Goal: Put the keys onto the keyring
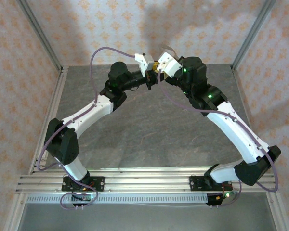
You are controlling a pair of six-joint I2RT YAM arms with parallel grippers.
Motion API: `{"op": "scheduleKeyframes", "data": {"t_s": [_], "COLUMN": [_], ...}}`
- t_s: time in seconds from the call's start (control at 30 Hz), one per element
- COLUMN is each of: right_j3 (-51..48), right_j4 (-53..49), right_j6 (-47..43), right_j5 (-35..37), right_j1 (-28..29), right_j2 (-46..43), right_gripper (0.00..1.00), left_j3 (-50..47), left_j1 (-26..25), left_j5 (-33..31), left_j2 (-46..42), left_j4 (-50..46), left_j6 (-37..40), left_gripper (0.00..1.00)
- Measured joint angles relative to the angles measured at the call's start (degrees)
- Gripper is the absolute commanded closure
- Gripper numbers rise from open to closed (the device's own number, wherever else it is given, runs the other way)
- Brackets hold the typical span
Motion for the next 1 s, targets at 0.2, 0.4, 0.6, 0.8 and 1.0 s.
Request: {"op": "scheduleKeyframes", "data": {"t_s": [0.2,0.4,0.6,0.8,1.0], "right_j3": [-0.50,-0.70,-1.55,-1.70,-1.70], "right_j4": [0.17,0.31,0.22,-0.72,-1.14], "right_j6": [0.00,0.00,0.11,1.29,2.14], "right_j5": [0.44,0.72,1.11,1.14,2.21], "right_j1": [0.02,0.04,0.02,-0.96,-2.19], "right_j2": [-0.15,-0.31,-0.61,-0.68,-0.66], "right_gripper": [1.00,1.00,1.00,1.00,1.00], "left_j3": [0.37,1.31,1.75,1.75,1.75], "left_j1": [-0.07,-0.07,-0.07,0.02,0.31], "left_j5": [0.00,-0.13,-0.55,-1.18,-1.53], "left_j2": [0.04,0.13,0.13,-0.31,-2.67], "left_j4": [-1.01,-2.58,-4.72,-6.47,-8.59], "left_j6": [0.13,0.55,1.64,3.02,4.57], "left_gripper": [0.86,1.00,1.00,1.00,1.00]}}
